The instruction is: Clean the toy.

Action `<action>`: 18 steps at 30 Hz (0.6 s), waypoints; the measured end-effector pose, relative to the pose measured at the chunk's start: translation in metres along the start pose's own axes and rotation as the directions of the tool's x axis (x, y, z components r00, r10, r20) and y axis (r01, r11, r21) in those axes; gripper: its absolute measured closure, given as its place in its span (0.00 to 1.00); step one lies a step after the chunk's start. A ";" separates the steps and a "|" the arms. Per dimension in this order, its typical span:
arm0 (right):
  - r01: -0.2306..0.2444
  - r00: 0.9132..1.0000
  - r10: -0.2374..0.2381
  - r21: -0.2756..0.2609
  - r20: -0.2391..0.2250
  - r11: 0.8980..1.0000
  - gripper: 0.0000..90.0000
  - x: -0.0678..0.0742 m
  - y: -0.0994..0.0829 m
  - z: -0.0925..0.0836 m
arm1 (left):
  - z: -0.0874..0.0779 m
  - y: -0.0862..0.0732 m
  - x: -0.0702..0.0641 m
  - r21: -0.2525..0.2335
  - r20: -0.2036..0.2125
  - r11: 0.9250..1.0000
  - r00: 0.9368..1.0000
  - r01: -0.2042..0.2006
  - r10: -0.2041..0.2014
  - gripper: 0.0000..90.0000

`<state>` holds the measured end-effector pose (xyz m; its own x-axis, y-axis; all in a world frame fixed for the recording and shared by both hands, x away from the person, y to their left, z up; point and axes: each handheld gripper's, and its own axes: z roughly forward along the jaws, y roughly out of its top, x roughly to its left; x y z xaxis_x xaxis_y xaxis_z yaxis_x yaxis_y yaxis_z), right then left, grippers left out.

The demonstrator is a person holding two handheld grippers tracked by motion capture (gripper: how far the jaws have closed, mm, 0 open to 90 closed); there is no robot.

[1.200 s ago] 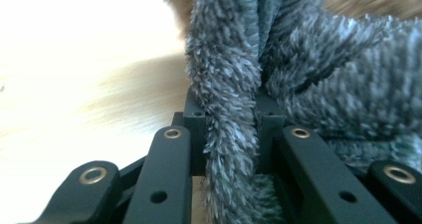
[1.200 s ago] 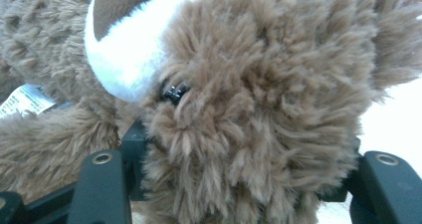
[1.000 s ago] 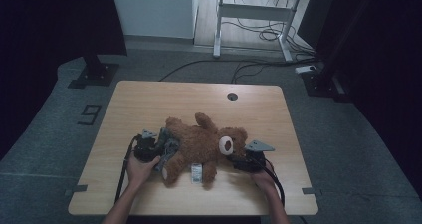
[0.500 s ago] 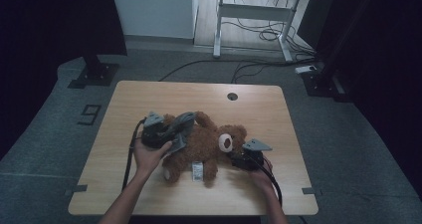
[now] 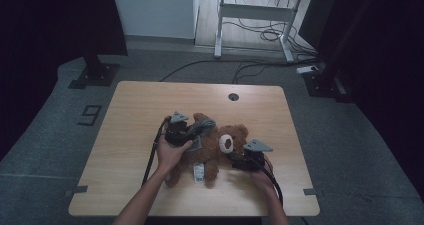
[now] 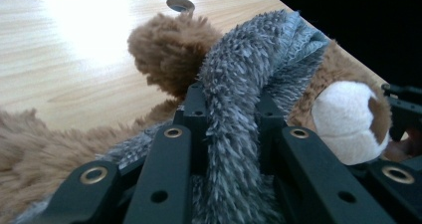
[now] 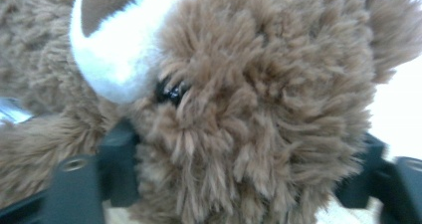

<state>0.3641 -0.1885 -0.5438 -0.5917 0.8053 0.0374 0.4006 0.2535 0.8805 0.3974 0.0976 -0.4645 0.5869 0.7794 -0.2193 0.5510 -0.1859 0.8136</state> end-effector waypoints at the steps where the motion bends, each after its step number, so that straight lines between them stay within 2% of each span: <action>1: -0.005 1.000 0.005 0.004 -0.010 1.000 0.19 0.000 0.000 -0.001 | -0.001 -0.002 -0.001 -0.002 -0.002 1.000 1.000 -0.005 0.005 0.83; 3: -0.017 0.999 0.017 0.008 -0.034 1.000 0.15 -0.002 0.000 -0.005 | -0.006 -0.008 -0.005 -0.017 -0.005 1.000 1.000 -0.018 0.018 0.83; 6: -0.035 0.996 0.035 0.002 -0.078 0.999 0.14 -0.005 0.000 -0.011 | -0.009 -0.017 -0.008 -0.037 -0.013 0.999 0.999 -0.038 0.037 0.84; 9: -0.036 0.992 0.032 -0.027 -0.122 0.999 0.14 -0.010 0.001 -0.023 | -0.013 -0.023 -0.008 -0.055 -0.005 0.998 0.999 -0.037 0.037 0.84; 13: -0.050 0.989 0.043 -0.050 -0.139 0.997 0.13 -0.014 0.005 -0.033 | -0.019 -0.030 -0.010 -0.067 0.020 0.997 0.999 -0.029 0.031 0.84; 16: -0.075 0.986 0.060 -0.093 -0.155 0.993 0.12 -0.012 0.016 -0.040 | -0.023 -0.036 -0.012 -0.080 0.037 0.996 0.999 -0.026 0.029 0.84; 18: -0.070 0.989 0.054 -0.108 -0.138 0.992 0.10 -0.009 0.026 -0.042 | -0.026 -0.040 -0.015 -0.085 0.041 0.996 0.999 -0.028 0.032 0.84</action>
<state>0.3505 -0.2115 -0.5010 -0.6599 0.7363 0.1500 0.3629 0.1375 0.9216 0.3514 0.1087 -0.4798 0.6279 0.7478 -0.2156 0.4822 -0.1563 0.8620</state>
